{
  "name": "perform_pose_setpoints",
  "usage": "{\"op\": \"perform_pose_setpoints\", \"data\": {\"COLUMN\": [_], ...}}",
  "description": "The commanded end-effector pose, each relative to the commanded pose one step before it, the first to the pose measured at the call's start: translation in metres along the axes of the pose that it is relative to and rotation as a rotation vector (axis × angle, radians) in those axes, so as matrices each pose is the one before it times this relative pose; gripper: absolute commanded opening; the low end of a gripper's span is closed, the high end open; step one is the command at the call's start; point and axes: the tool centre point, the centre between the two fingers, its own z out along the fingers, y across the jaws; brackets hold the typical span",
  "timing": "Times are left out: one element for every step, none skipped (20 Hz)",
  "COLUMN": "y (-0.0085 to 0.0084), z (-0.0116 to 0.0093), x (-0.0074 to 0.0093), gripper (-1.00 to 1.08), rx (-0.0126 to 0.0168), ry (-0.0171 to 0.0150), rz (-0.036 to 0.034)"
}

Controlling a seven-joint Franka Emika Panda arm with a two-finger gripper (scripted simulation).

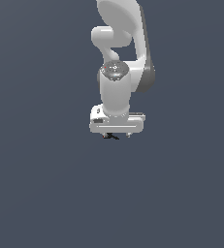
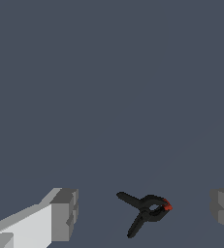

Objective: Pick up the object and move it to a goal position.

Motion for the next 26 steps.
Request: {"op": "perform_pose_setpoints", "data": {"y": [0.00001, 0.00052, 0.00177, 0.00278, 0.00383, 0.00488, 0.00589, 0.00596, 0.00485, 0.00370, 0.00253, 0.00131, 0.00018, -0.00105, -0.00093, -0.00017, 0.00008, 0.00017, 0.00012, 0.00005, -0.00005, -0.00010, -0.00015, -0.00018, -0.00019, -0.00019], "z": [0.00000, -0.00022, -0.00076, -0.00119, -0.00162, -0.00206, -0.00247, -0.00247, -0.00198, -0.00149, -0.00099, -0.00049, -0.00003, 0.00040, 0.00024, -0.00007, 0.00000, 0.00001, 0.00022, 0.00039, 0.00056, 0.00072, 0.00088, 0.00103, 0.00116, 0.00125], "x": [0.00000, 0.00020, 0.00058, 0.00094, 0.00129, 0.00163, 0.00196, 0.00197, 0.00160, 0.00121, 0.00082, 0.00042, 0.00002, -0.00033, -0.00022, 0.00004, 0.00006, -0.00005, -0.00015, -0.00028, -0.00040, -0.00053, -0.00065, -0.00076, -0.00086, -0.00094], "gripper": [1.00, 1.00, 1.00, 1.00, 1.00, 1.00, 1.00, 1.00, 1.00, 1.00, 1.00, 1.00, 1.00, 1.00, 1.00, 1.00, 1.00, 1.00, 1.00, 1.00, 1.00, 1.00, 1.00, 1.00, 1.00, 1.00], "rx": [0.00000, -0.00015, -0.00046, -0.00072, -0.00100, -0.00129, -0.00159, -0.00163, -0.00135, -0.00104, -0.00072, -0.00037, -0.00005, 0.00029, 0.00026, 0.00004, 0.00000, -0.00007, -0.00002, 0.00000, 0.00003, 0.00004, 0.00006, 0.00006, 0.00006, 0.00004], "ry": [0.00000, 0.00046, 0.00153, 0.00240, 0.00328, 0.00417, 0.00502, 0.00505, 0.00409, 0.00310, 0.00211, 0.00109, 0.00013, -0.00087, -0.00074, -0.00009, 0.00000, 0.00017, 0.00000, -0.00012, -0.00023, -0.00034, -0.00044, -0.00053, -0.00060, -0.00063], "rz": [0.00000, 0.00085, 0.00290, 0.00457, 0.00630, 0.00808, 0.00984, 0.01008, 0.00837, 0.00657, 0.00471, 0.00269, 0.00068, -0.00198, -0.00299, -0.00169, 0.00000, 0.00153, 0.00285, 0.00414, 0.00534, 0.00665, 0.00795, 0.00922, 0.01036, 0.01132]}}
